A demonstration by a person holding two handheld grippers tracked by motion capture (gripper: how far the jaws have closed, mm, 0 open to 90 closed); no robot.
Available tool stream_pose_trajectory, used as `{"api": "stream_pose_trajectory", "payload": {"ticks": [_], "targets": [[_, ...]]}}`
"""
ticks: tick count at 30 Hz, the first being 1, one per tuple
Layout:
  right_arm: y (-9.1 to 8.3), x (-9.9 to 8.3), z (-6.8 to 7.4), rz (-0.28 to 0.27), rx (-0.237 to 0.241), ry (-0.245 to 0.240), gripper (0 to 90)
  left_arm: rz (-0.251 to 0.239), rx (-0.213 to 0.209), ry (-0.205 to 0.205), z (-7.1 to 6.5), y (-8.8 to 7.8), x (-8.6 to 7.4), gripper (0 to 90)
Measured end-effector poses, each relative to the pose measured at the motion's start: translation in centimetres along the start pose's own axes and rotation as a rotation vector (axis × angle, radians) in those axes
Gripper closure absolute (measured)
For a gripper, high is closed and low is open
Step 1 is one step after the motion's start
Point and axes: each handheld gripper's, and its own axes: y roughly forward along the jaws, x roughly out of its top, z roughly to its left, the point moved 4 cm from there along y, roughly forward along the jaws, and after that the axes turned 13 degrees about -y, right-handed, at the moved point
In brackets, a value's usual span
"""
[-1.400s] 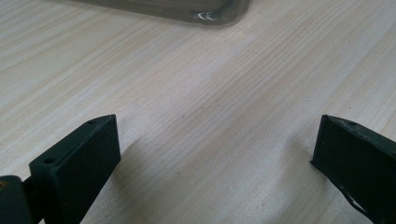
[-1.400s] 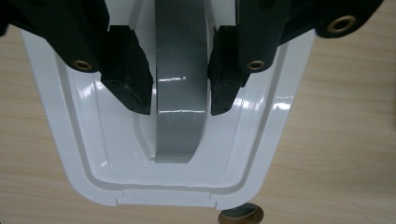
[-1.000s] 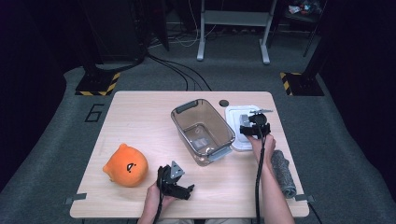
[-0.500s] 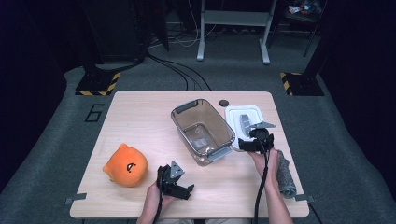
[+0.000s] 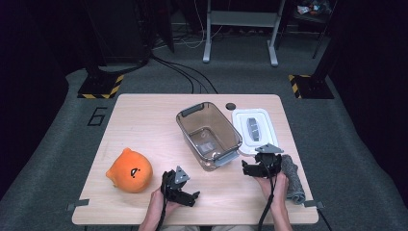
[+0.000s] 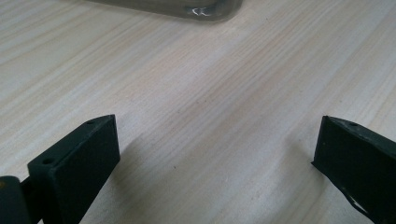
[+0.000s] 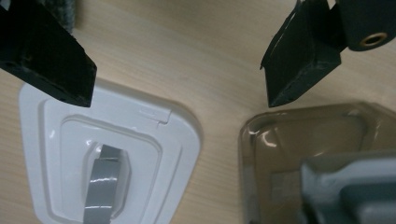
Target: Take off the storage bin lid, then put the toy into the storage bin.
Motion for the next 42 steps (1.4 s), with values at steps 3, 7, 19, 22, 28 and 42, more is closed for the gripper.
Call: {"api": "stream_pose_trajectory", "payload": {"ticks": [3, 7, 19, 22, 28, 42], "targets": [[0.0, -0.9, 1.1, -0.002, 0.021, -0.014, 7.8, -0.004, 0.002, -0.001, -0.1, -0.6, 0.1, 0.0], [0.2, -1.9, 2.4, 0.002, 0.04, -0.029, 7.6, -0.029, -0.002, 0.003, -0.1, -1.5, 0.4, 0.0], [0.9, -3.6, 4.5, 0.013, 0.102, -0.037, 5.4, -0.102, 0.007, -0.02, 0.7, -5.8, 1.5, 0.0], [1.1, -3.8, 4.6, 0.021, 0.122, -0.035, 4.0, -0.132, 0.018, -0.036, 1.4, -7.5, 2.0, 0.0], [1.9, -4.1, 4.9, 0.036, 0.138, -0.054, 1.3, -0.161, 0.094, -0.015, 3.1, -10.8, 2.5, 0.1], [2.6, -4.8, 4.5, 0.008, 0.177, -0.084, 0.0, -0.232, 0.214, -0.173, 10.3, -15.3, 1.1, 0.1]]}}
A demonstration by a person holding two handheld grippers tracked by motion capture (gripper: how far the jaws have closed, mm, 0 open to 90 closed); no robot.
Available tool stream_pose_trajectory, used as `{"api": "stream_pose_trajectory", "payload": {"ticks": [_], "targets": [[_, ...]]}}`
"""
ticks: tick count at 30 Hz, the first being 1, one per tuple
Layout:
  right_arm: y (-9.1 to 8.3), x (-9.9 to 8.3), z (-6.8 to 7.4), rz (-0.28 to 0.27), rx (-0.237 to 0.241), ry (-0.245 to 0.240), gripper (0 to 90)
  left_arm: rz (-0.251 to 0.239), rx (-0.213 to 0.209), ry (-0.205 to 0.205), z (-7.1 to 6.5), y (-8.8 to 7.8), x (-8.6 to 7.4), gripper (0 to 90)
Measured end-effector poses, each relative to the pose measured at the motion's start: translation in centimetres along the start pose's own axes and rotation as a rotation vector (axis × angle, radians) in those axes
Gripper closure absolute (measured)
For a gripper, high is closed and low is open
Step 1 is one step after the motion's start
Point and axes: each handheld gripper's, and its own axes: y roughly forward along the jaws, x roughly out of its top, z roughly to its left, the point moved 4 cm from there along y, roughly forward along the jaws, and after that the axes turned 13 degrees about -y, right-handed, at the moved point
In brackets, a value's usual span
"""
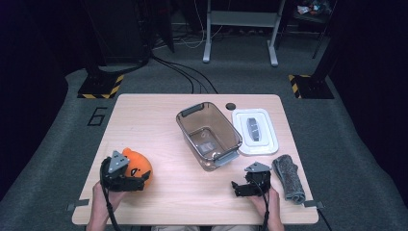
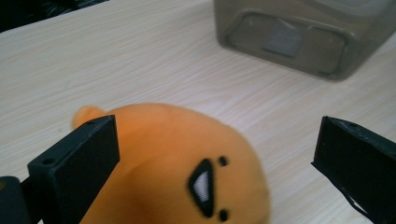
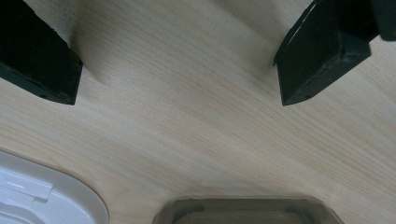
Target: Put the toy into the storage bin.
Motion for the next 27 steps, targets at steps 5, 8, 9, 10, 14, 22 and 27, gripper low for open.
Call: {"api": "stream_pose_trajectory", "payload": {"ticks": [5, 8, 9, 10, 14, 22, 27], "targets": [[0.0, 0.0, -0.1, -0.001, 0.006, -0.006, 0.0, -0.005, 0.025, -0.053, 2.1, -0.1, -0.5, 0.1], [0.0, 0.0, -0.1, -0.001, 0.006, -0.007, 0.0, 0.027, 0.029, -0.072, 2.9, 0.5, -1.1, 0.1], [0.0, 0.0, -0.1, -0.001, 0.006, -0.007, 0.0, 0.033, 0.024, -0.08, 3.0, 0.7, -1.2, 0.1], [0.0, 0.0, -0.1, -0.001, 0.006, -0.007, 0.0, 0.039, 0.008, -0.091, 3.1, 0.9, -1.4, 0.0], [0.0, 0.0, -0.1, -0.002, 0.005, -0.008, 0.0, 0.056, -0.016, -0.11, 3.4, 1.2, -2.0, 0.7], [0.0, 0.0, -0.1, -0.002, 0.005, -0.01, 0.0, 0.091, -0.009, -0.099, 3.0, 2.2, -3.0, 7.0], [0.0, 0.0, -0.1, 0.002, 0.006, -0.014, 0.0, 0.084, 0.008, -0.107, 2.6, 2.7, -3.3, 16.6]]}}
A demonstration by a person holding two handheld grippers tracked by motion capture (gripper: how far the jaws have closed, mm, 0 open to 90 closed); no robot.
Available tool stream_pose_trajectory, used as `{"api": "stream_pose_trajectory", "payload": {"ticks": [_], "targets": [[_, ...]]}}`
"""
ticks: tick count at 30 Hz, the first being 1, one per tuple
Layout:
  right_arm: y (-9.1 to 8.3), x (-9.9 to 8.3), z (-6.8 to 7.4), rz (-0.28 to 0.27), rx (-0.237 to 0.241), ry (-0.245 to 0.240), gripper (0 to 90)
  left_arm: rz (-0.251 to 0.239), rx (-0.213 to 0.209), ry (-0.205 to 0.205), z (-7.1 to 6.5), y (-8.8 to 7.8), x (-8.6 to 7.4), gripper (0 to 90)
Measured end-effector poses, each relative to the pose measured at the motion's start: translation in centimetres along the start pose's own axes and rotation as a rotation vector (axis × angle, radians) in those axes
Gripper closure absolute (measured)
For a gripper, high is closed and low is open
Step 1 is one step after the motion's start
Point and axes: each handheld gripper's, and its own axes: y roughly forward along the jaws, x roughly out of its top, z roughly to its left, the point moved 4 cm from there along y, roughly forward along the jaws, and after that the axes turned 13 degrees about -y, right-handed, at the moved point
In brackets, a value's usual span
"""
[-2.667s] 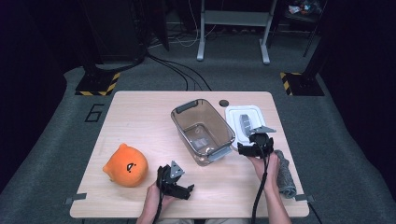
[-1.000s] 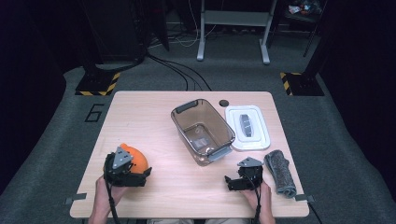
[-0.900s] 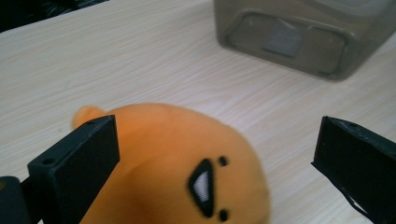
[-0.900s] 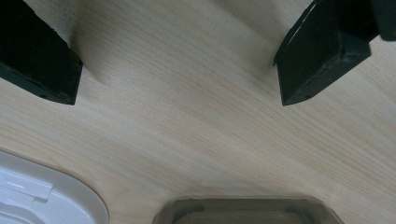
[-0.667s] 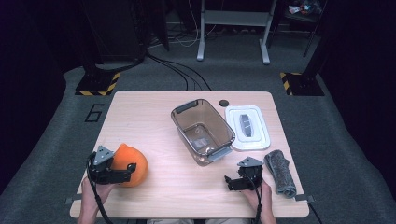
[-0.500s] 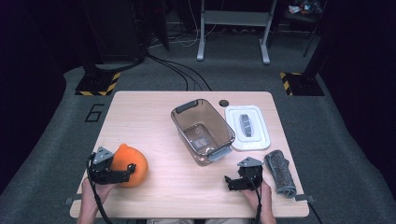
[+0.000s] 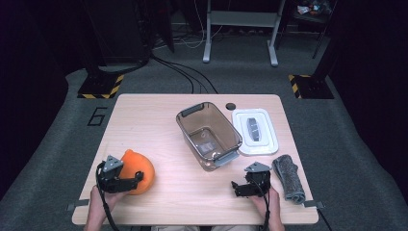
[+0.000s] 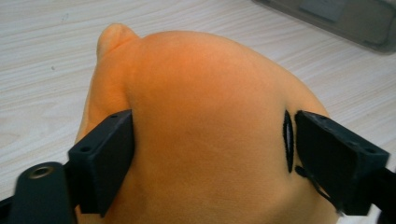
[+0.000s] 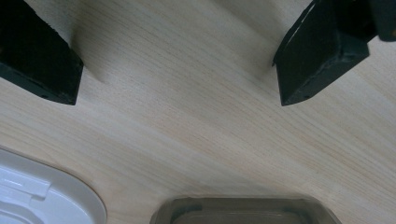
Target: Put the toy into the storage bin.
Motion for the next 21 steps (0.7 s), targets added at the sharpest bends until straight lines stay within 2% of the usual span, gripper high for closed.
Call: {"api": "stream_pose_trajectory", "payload": {"ticks": [5, 11, 14, 15, 17, 21], "targets": [[0.0, 0.0, 0.0, -0.001, 0.002, 0.003, 0.0, -0.068, 0.022, -0.001, -0.2, 0.2, -0.4, 36.1], [0.0, 0.0, 0.0, 0.001, -0.004, 0.001, 0.0, -0.079, 0.051, 0.023, -0.5, 0.1, -0.2, 52.0], [0.0, 0.0, 0.0, 0.001, -0.004, 0.002, 0.0, -0.077, 0.064, 0.043, -0.7, 0.1, 0.0, 56.4], [0.0, 0.0, 0.0, 0.001, -0.004, 0.001, 0.0, -0.062, 0.058, 0.05, -0.7, 0.0, 0.2, 57.1], [0.0, 0.0, 0.0, 0.001, -0.004, 0.002, 0.0, -0.071, 0.067, 0.061, -0.9, 0.0, 0.5, 57.6], [0.0, 0.0, 0.0, 0.002, -0.006, 0.003, 0.0, -0.051, 0.058, 0.092, -1.0, -0.3, 1.1, 57.7]]}}
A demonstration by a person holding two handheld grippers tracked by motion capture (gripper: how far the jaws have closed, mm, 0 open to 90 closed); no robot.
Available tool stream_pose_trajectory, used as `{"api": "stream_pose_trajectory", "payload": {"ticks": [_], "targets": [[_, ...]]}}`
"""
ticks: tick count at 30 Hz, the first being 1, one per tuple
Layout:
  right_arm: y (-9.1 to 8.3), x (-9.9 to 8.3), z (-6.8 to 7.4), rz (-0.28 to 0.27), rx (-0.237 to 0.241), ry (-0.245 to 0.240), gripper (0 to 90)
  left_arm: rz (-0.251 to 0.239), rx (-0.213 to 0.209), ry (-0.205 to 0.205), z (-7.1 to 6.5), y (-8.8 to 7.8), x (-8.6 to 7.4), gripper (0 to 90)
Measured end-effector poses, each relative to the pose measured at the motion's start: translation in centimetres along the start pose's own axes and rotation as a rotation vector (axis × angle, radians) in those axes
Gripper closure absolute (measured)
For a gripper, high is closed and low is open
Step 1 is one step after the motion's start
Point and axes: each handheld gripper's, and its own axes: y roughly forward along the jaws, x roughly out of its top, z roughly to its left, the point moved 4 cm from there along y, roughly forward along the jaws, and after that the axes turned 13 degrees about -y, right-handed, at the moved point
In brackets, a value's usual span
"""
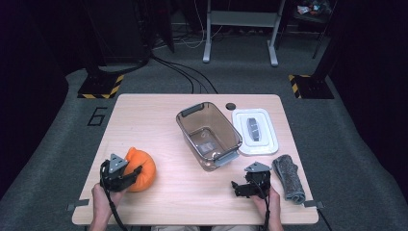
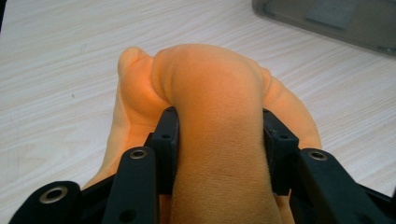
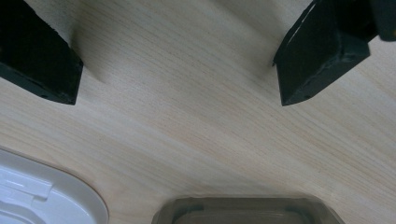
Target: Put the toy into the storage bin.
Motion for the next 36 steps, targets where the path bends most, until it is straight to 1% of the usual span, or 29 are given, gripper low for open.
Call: {"api": "stream_pose_trajectory", "payload": {"ticks": [3, 6, 8, 11, 13, 14, 16, 17, 18, 19, 20, 21, 25, 27, 28, 29, 31, 33, 34, 36], "targets": [[0.0, 0.0, 0.0, 0.0, 0.0, 0.0, 0.0, 0.003, -0.006, 0.004, 0.2, -0.1, 0.4, 57.8], [0.0, 0.0, 0.0, 0.0, 0.0, 0.0, 0.0, -0.016, -0.007, 0.005, 0.3, -0.1, 0.8, 57.9], [0.0, 0.0, 0.0, -0.006, -0.005, 0.002, 0.0, -0.029, -0.02, -0.005, 0.4, -0.2, 1.1, 57.9], [0.0, 0.0, 0.0, -0.005, -0.006, 0.002, 0.0, -0.037, -0.027, 0.0, 0.5, -0.4, 1.8, 57.8], [0.0, 0.0, 0.0, -0.006, -0.004, 0.007, 0.0, -0.035, -0.029, 0.008, 0.6, -0.5, 2.3, 57.8], [0.0, 0.0, 0.0, -0.002, -0.003, 0.015, 0.0, -0.042, -0.031, 0.011, 0.6, -0.5, 2.6, 57.8], [0.1, 0.1, 0.0, -0.003, -0.02, 0.038, 0.0, -0.042, -0.032, 0.02, 0.7, -0.6, 3.0, 57.7], [0.1, 0.0, -0.1, 0.001, -0.025, 0.035, 0.0, -0.041, -0.032, 0.025, 0.7, -0.6, 3.3, 57.6], [0.1, 0.0, -0.1, -0.003, -0.031, 0.048, 0.0, -0.047, -0.03, 0.038, 0.7, -0.6, 3.5, 57.6], [0.1, 0.0, -0.1, -0.001, -0.032, 0.053, 0.0, -0.049, -0.031, 0.038, 0.6, -0.7, 3.8, 57.5], [0.1, 0.0, -0.1, -0.001, -0.034, 0.052, 0.0, -0.047, -0.034, 0.049, 0.6, -0.7, 4.1, 57.6], [0.1, 0.0, -0.1, -0.001, -0.034, 0.052, 0.0, -0.055, -0.038, 0.047, 0.6, -0.7, 4.4, 57.5], [0.1, 0.0, -0.1, 0.0, -0.034, 0.052, 0.0, -0.061, -0.052, 0.054, 0.5, -0.9, 5.6, 57.6], [0.1, 0.0, -0.1, -0.002, -0.031, 0.053, 0.0, -0.058, -0.048, 0.083, 0.4, -0.9, 6.5, 57.6], [0.1, 0.0, -0.1, -0.002, -0.029, 0.052, 0.0, -0.061, -0.048, 0.086, 0.3, -0.9, 6.8, 57.7], [0.1, 0.0, -0.1, -0.002, -0.028, 0.051, 0.0, -0.056, -0.048, 0.098, 0.3, -0.9, 7.2, 57.7], [0.1, 0.0, -0.1, -0.001, -0.03, 0.05, 0.0, -0.062, -0.058, 0.095, 0.3, -0.9, 7.9, 57.7], [0.1, 0.0, -0.1, -0.001, -0.03, 0.05, 0.0, -0.068, -0.078, 0.077, 0.4, -0.8, 8.6, 57.7], [0.1, 0.0, -0.1, -0.003, -0.028, 0.051, 0.0, -0.077, -0.079, 0.075, 0.5, -0.7, 9.0, 57.7], [0.1, 0.0, -0.1, -0.001, -0.029, 0.05, 0.0, -0.079, -0.075, 0.081, 0.5, -0.7, 9.6, 57.7]]}}
